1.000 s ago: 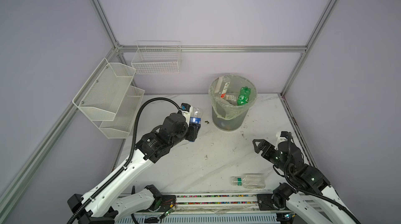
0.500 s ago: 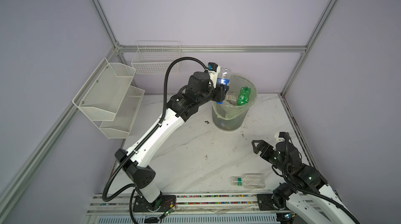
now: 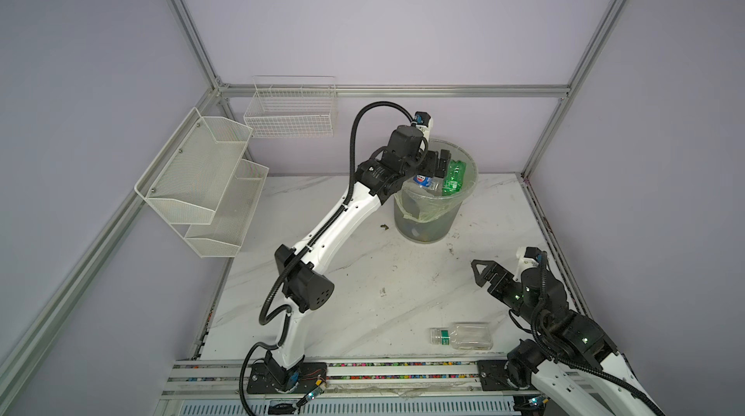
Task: Throw the plastic bottles in the bin
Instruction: Throw the plastic bottle into the trash bin, then pick up the plastic bottle from the bottom-right of the table.
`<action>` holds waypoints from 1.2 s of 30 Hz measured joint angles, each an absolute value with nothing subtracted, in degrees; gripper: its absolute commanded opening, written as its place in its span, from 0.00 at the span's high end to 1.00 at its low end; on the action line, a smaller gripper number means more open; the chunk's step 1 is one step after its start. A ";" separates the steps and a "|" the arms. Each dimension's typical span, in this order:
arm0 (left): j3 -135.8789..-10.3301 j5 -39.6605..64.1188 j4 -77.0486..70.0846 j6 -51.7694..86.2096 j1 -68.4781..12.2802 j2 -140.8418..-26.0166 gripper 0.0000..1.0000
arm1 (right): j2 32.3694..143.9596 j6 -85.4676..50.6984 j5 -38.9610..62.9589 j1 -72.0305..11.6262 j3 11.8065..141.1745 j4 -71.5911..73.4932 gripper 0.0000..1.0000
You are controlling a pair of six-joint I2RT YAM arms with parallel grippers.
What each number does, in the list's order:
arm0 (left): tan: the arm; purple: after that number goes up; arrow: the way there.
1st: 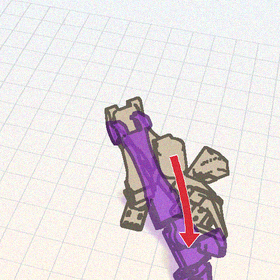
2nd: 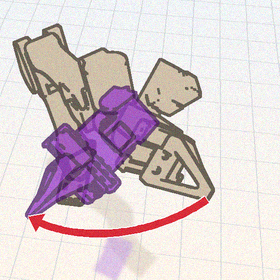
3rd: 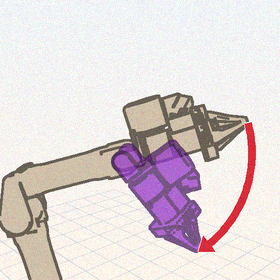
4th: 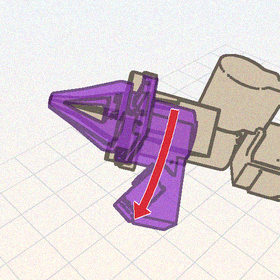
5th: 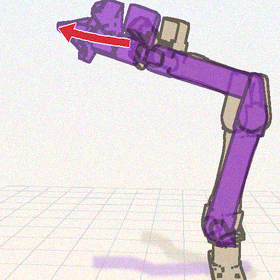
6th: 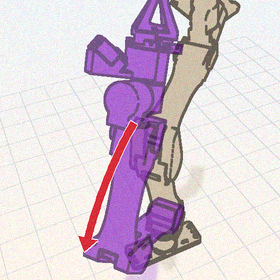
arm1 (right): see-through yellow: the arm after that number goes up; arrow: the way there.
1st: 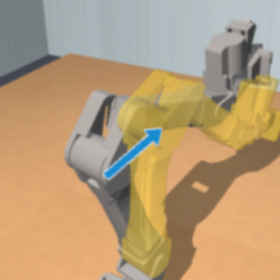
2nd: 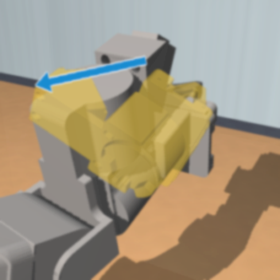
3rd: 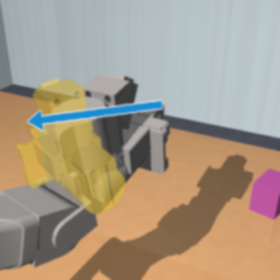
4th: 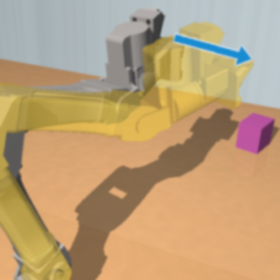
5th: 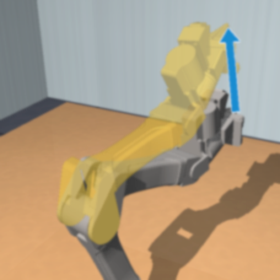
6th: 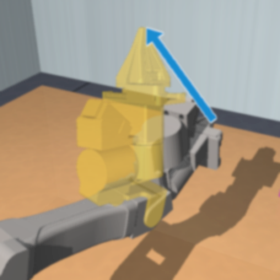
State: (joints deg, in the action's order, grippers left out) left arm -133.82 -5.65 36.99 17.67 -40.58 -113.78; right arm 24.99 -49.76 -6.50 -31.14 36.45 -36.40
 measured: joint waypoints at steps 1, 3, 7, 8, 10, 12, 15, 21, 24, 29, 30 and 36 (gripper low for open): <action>-131.59 -6.37 36.88 17.39 -40.58 -110.37 0.00 | 24.99 -49.76 -6.50 -31.14 36.45 -36.45 0.03; -128.18 -7.40 36.40 16.93 -40.58 -103.37 0.00 | 25.08 -49.76 -6.55 -31.14 36.45 -36.60 0.03; -122.96 -7.79 34.72 16.49 -40.58 -92.40 0.00 | 25.78 -49.69 -6.63 -31.14 36.45 -36.69 0.03; -121.01 -7.68 34.35 16.38 -40.58 -89.97 0.00 | 26.20 -49.67 -6.66 -31.14 36.45 -36.67 0.03; -116.73 -7.49 33.91 16.23 -40.60 -86.21 0.00 | 26.96 -49.67 -6.68 -31.14 36.45 -36.67 0.03; -111.77 -6.92 34.06 15.84 -40.66 -83.68 0.00 | 27.66 -49.67 -6.70 -31.14 36.45 -36.67 0.03; -104.92 -5.39 34.81 15.33 -40.91 -82.19 0.00 | 28.18 -49.69 -6.92 -31.14 36.45 -36.67 0.03; -93.10 -1.65 37.52 12.86 -43.20 -79.42 0.00 | 31.22 -49.91 -8.10 -31.14 36.51 -36.62 0.03; -90.15 -0.56 38.72 11.09 -44.95 -77.45 0.00 | 34.17 -49.91 -8.16 -31.14 36.62 -36.64 0.03; -86.78 1.26 38.79 7.62 -48.21 -74.54 0.00 | 36.99 -49.91 -8.23 -31.14 37.15 -36.60 0.03; -86.37 2.02 38.79 6.79 -48.86 -74.37 0.00 | 37.21 -49.91 -8.38 -31.14 37.17 -36.60 0.03; -82.85 5.41 39.09 3.62 -53.32 -75.35 0.00 | 38.85 -50.00 -10.09 -31.14 38.11 -36.49 0.03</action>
State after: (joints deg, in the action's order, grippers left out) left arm -82.85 5.41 39.09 3.62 -53.32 -75.35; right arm 38.85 -50.00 -10.09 -31.14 38.11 -36.49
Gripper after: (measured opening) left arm 0.997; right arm 0.975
